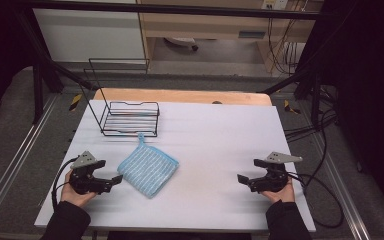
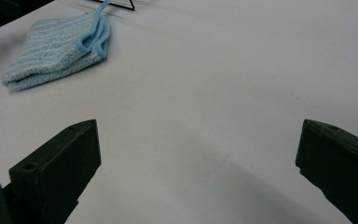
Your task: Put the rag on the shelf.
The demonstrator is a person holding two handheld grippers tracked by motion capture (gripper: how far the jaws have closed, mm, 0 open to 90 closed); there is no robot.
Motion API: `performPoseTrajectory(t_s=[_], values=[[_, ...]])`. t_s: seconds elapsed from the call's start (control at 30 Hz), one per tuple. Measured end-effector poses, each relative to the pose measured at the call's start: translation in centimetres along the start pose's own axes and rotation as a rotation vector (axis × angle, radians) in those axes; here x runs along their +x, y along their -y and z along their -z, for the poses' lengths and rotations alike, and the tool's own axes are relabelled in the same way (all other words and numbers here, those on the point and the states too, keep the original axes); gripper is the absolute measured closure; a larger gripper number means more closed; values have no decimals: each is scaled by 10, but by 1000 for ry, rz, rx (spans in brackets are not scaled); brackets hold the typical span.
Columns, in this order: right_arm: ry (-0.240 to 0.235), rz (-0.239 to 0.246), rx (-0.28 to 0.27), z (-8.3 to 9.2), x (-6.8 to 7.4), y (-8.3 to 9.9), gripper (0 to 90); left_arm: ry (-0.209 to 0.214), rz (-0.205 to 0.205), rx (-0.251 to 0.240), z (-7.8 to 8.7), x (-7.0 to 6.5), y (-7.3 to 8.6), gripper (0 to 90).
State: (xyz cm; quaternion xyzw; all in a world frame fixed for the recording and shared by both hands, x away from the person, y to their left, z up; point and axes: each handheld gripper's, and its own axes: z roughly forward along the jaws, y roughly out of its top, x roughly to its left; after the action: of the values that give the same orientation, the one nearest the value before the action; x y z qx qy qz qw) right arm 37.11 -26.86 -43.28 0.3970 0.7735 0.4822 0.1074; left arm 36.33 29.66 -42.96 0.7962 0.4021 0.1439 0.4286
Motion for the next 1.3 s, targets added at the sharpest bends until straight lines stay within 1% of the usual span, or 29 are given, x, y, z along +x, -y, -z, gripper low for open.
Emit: performPoseTrajectory(t_s=[0.07, 0.33, 0.5, 0.57, 0.77, 0.8, 0.83, 0.87, 0.9, 0.97, 1.13, 1.2, 1.23, 1.27, 1.3], values=[[4, 0, -2, 0, 0, 0, 6, 1, 3, -2, 0, 0, -1, 64], [10, -1, 2, 0, 1, 0, 7, 0, -7, -4, 1, -6, -5, 65], [14, 3, 4, -1, 1, 0, 6, 9, -19, 0, -2, -15, -10, 66], [14, 6, 7, -2, 1, 0, 7, 17, -30, 9, -4, -18, -12, 70], [14, 5, 10, -2, 1, 0, 6, 39, -41, 30, -11, -32, -17, 88], [15, 6, 11, -2, 1, 0, 7, 44, -48, 34, -12, -35, -17, 92], [15, 5, 11, -2, 1, 0, 7, 47, -55, 38, -13, -38, -18, 109], [15, 5, 11, -2, 1, 0, 7, 60, -65, 43, -14, -44, -19, 120], [14, 3, 13, -3, 2, 0, 7, 60, -65, 43, -14, -44, -19, 133], [14, 5, 14, -3, 2, 0, 7, 75, -70, 49, -16, -51, -20, 148], [16, 10, 19, -3, 2, 0, 7, 111, -84, 73, -22, -68, -22, 270], [17, 9, 23, -4, 2, 0, 7, 129, -100, 91, -25, -76, -23, 319], [17, 9, 23, -4, 2, 0, 7, 133, -105, 99, -27, -80, -22, 319], [18, 6, 25, -4, 2, 0, 7, 139, -111, 108, -29, -84, -22, 341], [17, 9, 29, -5, 2, 0, 7, 144, -118, 119, -31, -88, -22, 389]])
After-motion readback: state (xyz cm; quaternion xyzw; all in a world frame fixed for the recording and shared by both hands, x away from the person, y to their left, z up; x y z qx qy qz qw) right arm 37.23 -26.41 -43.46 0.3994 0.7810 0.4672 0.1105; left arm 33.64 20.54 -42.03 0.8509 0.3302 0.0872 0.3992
